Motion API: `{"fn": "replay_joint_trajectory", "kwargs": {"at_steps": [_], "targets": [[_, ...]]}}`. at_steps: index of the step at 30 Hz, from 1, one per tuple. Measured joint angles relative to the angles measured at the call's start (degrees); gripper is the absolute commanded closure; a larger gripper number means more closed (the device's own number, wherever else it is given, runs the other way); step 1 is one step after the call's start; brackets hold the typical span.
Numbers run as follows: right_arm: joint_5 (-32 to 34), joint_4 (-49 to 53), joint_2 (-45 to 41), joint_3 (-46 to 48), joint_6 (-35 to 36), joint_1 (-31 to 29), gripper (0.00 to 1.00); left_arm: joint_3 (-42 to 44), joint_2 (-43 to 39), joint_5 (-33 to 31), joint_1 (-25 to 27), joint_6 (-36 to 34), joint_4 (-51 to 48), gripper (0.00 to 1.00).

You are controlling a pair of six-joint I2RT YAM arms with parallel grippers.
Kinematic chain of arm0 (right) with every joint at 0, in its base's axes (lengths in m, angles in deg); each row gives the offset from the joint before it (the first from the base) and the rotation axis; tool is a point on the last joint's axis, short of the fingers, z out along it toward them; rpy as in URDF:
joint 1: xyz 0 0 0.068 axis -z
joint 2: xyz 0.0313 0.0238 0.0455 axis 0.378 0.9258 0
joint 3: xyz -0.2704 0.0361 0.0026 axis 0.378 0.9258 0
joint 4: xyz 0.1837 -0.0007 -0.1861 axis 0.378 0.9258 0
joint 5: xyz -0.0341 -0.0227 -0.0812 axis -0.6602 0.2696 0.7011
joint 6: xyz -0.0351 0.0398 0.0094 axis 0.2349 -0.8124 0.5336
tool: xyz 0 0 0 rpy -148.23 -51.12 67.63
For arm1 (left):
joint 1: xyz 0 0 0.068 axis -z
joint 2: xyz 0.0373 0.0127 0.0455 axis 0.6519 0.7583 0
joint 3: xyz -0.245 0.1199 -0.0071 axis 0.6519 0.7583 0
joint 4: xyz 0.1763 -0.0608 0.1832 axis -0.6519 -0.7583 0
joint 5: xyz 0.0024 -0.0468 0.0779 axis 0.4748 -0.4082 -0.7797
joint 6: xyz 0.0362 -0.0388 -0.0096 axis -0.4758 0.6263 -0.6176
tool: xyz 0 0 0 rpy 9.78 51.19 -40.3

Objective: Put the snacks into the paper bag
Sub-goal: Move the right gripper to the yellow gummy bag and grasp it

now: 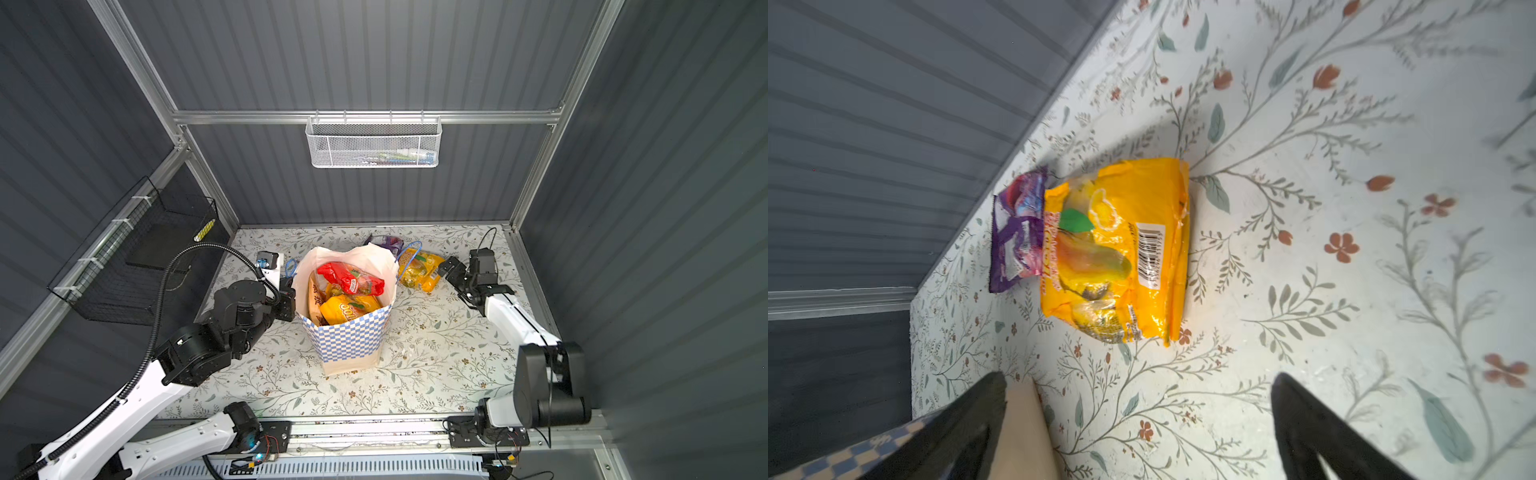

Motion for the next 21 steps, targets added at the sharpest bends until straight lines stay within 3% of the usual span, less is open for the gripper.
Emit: {"fn": "replay_joint_trajectory", "kwargs": {"at_steps": [4,12,21], "targets": [[-2.2,-2.2,7.5,-3.1,-0.8,1.0,0.01,0.0,0.6,0.0,0.0,-0.1,0.0,1.0],[-10.9,-8.2,21.0,-10.0,-2.1,2.9,0.14,-0.1,2.5,0.7,0.0,-0.3,0.8,1.0],[-14.8,-8.8,27.8,-16.1,-3.3,4.3,0.12,-0.1,2.5,1.3,0.0,-0.3,1.0,1.0]]}}
